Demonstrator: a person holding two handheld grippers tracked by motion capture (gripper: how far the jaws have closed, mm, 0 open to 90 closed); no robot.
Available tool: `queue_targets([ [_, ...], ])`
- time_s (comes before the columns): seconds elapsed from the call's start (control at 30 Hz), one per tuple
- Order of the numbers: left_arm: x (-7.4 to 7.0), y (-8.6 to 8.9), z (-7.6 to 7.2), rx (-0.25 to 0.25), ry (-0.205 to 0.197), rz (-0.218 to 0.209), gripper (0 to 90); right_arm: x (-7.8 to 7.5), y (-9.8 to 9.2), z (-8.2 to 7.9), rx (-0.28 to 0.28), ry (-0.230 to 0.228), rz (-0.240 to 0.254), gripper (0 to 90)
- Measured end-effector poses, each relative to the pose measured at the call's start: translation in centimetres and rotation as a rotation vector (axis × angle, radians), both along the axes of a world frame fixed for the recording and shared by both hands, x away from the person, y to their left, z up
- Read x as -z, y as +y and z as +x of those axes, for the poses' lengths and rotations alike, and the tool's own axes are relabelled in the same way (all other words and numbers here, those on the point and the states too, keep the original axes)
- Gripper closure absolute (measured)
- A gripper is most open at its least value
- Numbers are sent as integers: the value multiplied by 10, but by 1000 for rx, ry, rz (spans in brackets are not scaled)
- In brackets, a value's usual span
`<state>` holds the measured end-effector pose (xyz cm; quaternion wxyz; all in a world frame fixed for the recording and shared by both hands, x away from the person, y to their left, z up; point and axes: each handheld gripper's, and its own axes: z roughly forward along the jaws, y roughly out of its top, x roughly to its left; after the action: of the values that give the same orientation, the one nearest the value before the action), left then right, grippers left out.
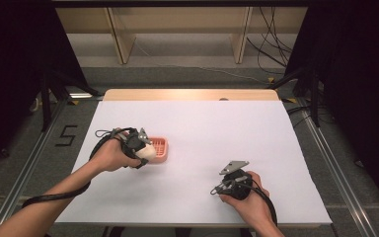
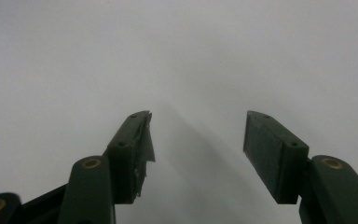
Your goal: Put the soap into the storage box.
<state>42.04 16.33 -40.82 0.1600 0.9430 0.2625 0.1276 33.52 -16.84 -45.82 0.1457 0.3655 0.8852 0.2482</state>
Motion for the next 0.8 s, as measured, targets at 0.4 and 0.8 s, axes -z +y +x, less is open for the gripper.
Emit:
queue_targets([
  [0.4,-4,-1,8,28,-19,19,494,0,1,0,-9,-3,13,420],
  [0.8,-6,-1,14,52,-38,23,494,0,1,-1,2,7,9,420],
])
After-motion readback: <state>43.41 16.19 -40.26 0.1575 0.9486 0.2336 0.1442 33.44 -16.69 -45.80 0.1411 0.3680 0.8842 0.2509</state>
